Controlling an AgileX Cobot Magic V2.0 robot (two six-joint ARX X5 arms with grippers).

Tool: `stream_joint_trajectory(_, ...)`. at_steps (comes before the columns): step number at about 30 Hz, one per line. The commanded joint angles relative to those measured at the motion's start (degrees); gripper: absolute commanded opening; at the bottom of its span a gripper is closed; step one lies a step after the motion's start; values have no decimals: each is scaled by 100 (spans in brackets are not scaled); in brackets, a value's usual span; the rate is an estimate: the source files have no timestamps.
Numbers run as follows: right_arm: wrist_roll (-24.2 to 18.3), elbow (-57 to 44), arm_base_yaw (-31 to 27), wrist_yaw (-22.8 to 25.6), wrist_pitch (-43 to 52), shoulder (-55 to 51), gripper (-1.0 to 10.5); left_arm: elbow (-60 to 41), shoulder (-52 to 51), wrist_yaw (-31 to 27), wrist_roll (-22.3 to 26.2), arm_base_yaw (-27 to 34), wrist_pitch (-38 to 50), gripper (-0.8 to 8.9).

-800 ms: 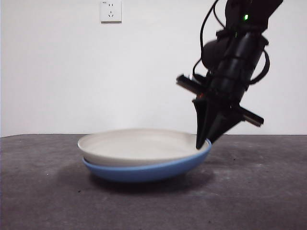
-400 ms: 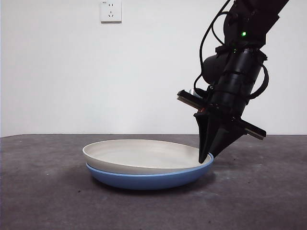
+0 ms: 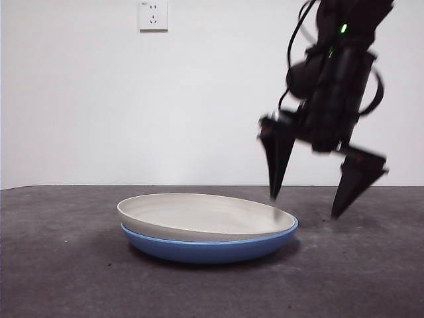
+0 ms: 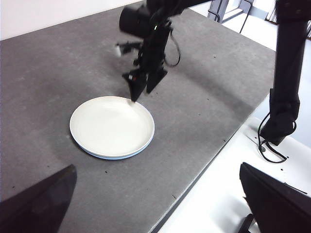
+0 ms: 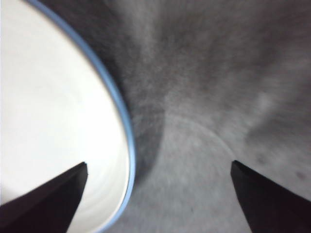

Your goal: Pick up the white plate, put it on the blue plate, put it on desk

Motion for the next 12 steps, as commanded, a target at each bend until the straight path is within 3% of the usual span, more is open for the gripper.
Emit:
stream_joint_trajectory(1,-229,184,22,44,-138,-400,501,66,20,-13,-39,-46,66,657)
stream_joint_trajectory(6,-387,184,52,671,-708,-1523,638,66,20,-13,-39,-46,68,657)
stream_joint_trajectory(12,-496,184,205,782,-1300,-2992,641,66,20,-13,-79,-46,63,657)
